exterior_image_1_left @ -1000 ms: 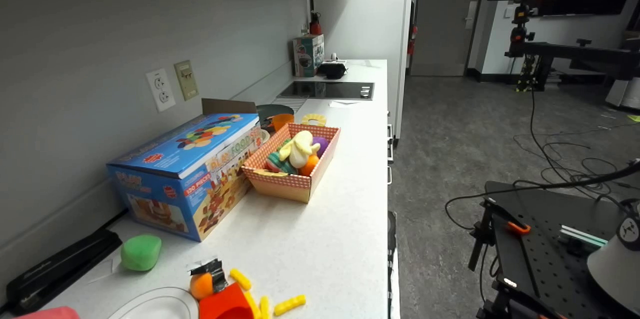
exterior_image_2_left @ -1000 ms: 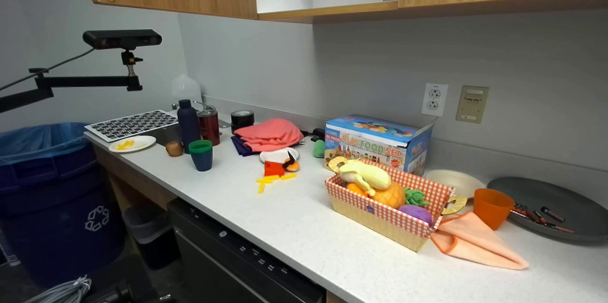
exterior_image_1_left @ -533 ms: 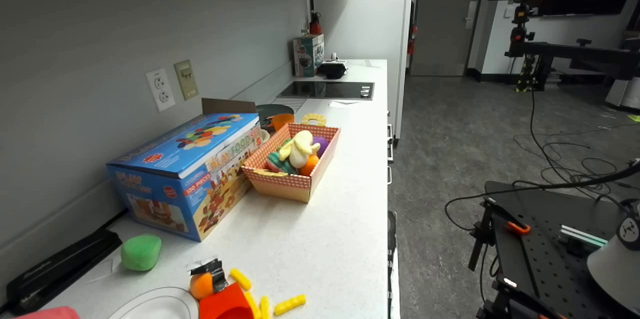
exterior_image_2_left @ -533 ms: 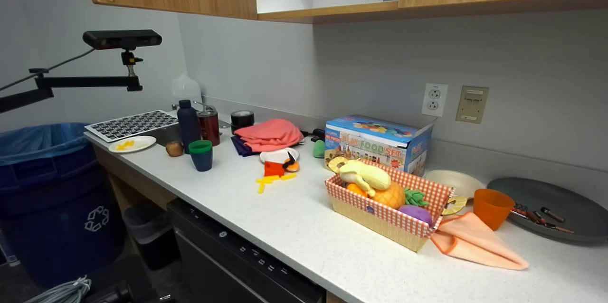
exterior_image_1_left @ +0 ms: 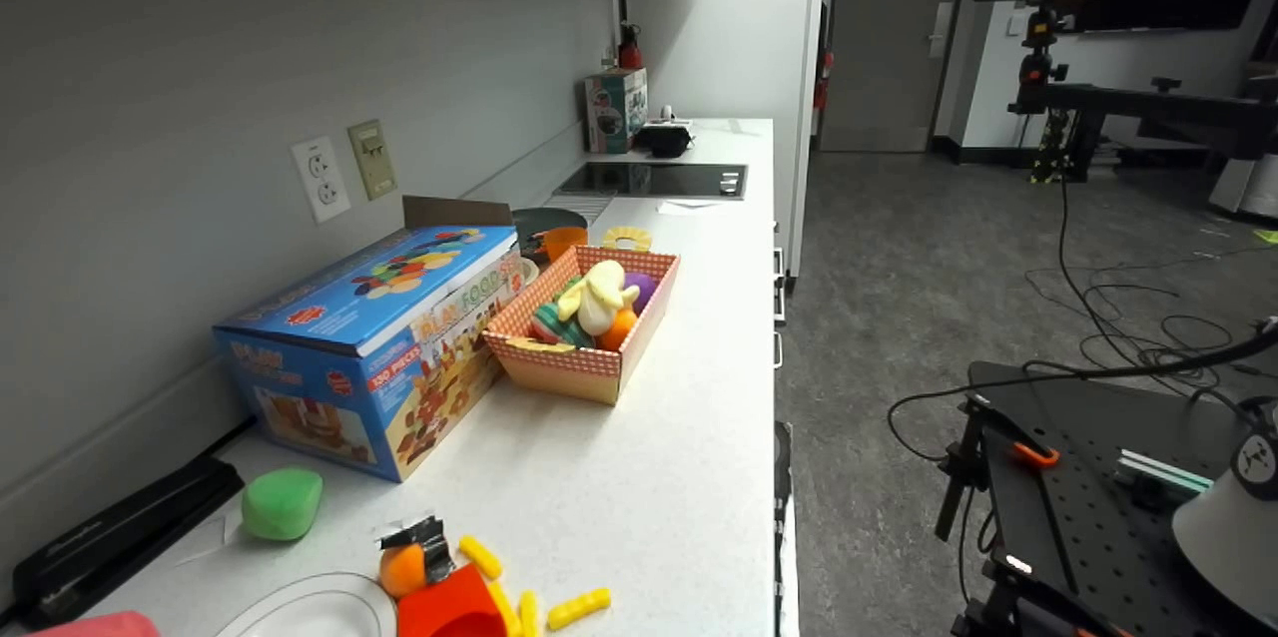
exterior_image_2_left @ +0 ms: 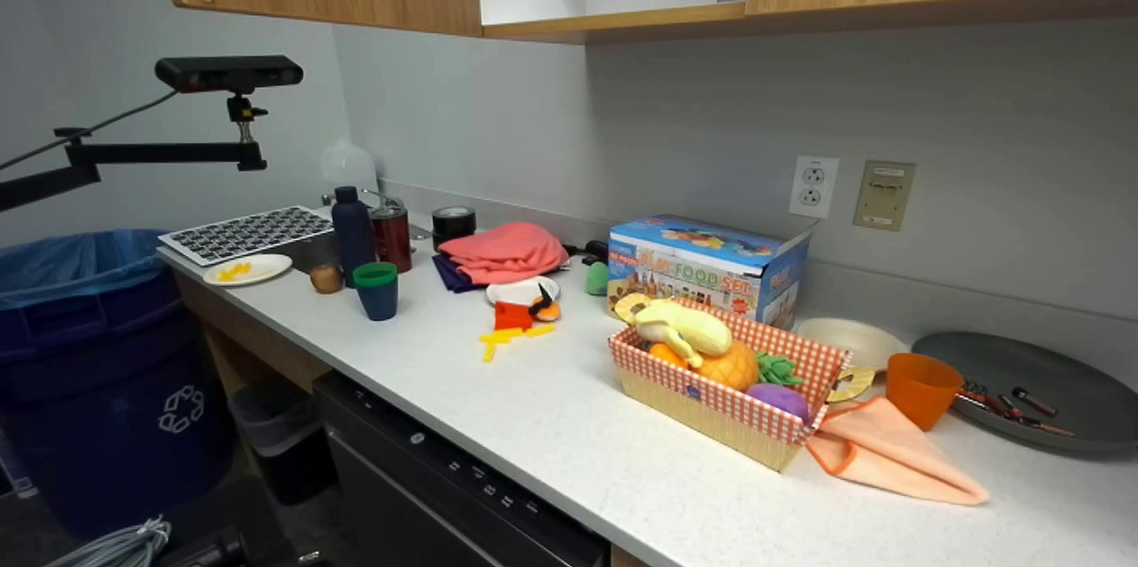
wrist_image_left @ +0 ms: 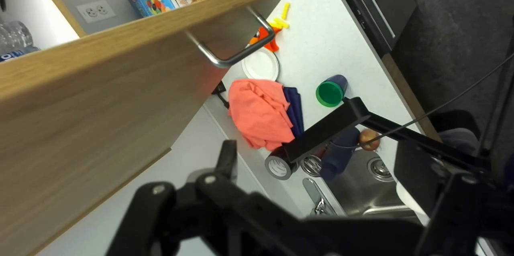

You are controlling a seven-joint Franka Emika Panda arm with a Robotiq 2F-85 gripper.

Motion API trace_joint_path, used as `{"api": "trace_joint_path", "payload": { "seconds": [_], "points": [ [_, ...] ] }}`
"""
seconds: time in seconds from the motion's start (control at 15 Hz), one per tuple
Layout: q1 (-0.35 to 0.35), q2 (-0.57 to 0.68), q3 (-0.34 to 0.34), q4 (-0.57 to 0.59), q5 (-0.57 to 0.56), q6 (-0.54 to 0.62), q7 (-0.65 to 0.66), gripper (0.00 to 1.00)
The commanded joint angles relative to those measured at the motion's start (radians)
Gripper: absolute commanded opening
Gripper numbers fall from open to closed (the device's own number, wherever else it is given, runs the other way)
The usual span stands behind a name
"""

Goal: Close the cabinet completely

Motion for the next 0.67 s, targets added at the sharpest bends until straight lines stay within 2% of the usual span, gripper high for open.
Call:
{"api": "trace_joint_path", "payload": {
  "seconds": [0.0, 0.27, 0.33, 0.6],
  "points": [
    [-0.003, 0.016, 0.011, 0.019, -0.076, -0.027, -0.075, 1.00],
    [-0.013, 0.019, 0.023, 0.015, -0.174, -0.035, -0.118, 1.00],
    [0.004, 0.015, 0.009, 0.001, -0.142, -0.016, -0.091, 1.00],
    [0.004, 0.017, 0.011, 0.001, -0.156, -0.019, -0.091, 1.00]
  ]
}}
